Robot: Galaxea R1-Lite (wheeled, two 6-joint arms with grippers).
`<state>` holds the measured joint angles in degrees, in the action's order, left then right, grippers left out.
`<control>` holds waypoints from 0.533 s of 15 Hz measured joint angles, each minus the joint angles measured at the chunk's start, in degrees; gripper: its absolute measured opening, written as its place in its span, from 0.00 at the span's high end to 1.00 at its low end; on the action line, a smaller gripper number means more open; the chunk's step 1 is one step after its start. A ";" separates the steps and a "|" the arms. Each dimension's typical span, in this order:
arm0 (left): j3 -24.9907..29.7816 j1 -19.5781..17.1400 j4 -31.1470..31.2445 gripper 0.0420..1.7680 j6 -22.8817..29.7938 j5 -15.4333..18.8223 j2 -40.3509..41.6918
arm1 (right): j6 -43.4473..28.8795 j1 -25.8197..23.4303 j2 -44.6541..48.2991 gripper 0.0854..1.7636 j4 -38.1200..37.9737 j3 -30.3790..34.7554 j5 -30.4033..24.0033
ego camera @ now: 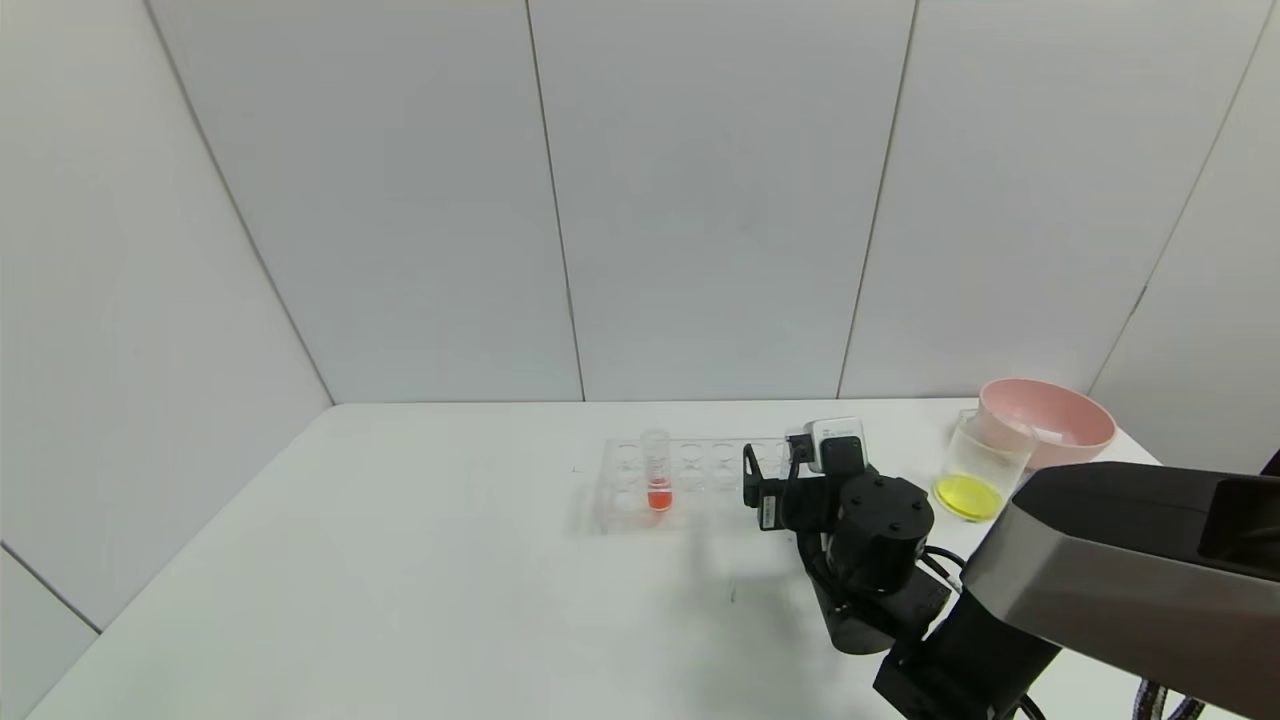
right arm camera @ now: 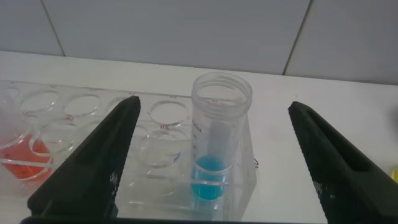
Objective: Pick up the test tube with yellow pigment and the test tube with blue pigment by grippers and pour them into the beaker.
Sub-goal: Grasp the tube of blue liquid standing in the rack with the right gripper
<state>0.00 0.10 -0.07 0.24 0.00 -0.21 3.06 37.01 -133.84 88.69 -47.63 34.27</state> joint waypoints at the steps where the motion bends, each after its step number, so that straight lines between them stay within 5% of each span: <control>1: 0.00 0.00 0.00 0.00 -0.02 0.00 0.00 | 0.02 -0.20 -0.21 0.03 -0.56 -0.88 -0.02; 8: 0.00 0.00 0.00 0.00 -0.02 0.00 0.00 | 0.06 -1.77 -2.38 0.03 -1.18 -4.22 -1.62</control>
<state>0.00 0.10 -0.07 0.22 0.00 -0.21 3.12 35.24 -136.22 87.50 -51.85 32.65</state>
